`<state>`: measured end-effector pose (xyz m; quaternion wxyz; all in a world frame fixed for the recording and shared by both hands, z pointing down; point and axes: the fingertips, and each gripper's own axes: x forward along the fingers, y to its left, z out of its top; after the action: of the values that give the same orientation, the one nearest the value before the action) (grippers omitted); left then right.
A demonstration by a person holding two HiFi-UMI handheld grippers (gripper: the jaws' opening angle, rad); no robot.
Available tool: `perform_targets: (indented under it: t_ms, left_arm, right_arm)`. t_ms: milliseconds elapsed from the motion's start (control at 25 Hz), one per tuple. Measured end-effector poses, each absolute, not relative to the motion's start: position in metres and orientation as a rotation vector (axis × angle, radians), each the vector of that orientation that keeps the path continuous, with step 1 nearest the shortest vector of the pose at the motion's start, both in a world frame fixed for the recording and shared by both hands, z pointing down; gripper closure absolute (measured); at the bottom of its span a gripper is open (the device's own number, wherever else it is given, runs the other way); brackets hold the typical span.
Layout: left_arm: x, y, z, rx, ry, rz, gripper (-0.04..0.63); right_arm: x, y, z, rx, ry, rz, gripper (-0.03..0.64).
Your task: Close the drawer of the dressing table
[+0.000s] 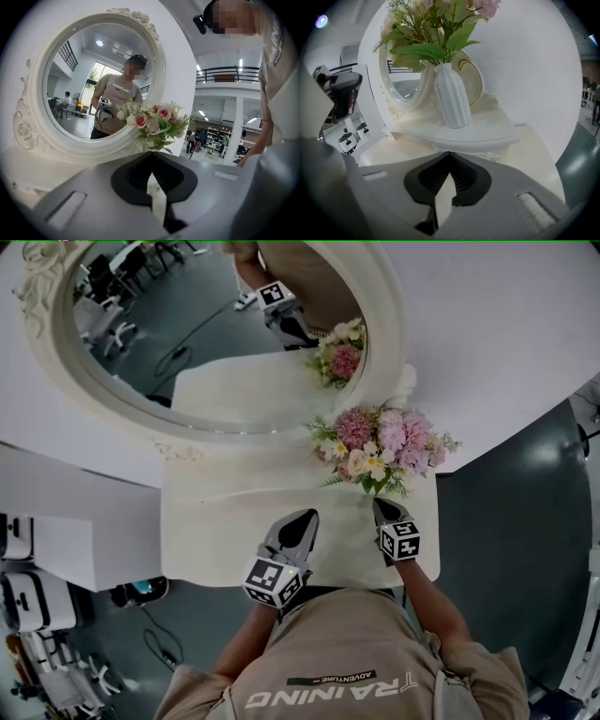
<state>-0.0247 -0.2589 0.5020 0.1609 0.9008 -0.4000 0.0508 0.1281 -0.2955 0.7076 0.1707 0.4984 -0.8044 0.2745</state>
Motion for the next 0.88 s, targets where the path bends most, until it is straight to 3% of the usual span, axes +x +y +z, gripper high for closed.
perform_targets:
  t_ms: [880]
  left_arm:
    - [0.001, -0.255, 0.473, 2.679, -1.054, 0.079, 0.580]
  right_arm:
    - [0.140, -0.248, 0.547, 1.409, -2.560, 0.522, 0.615]
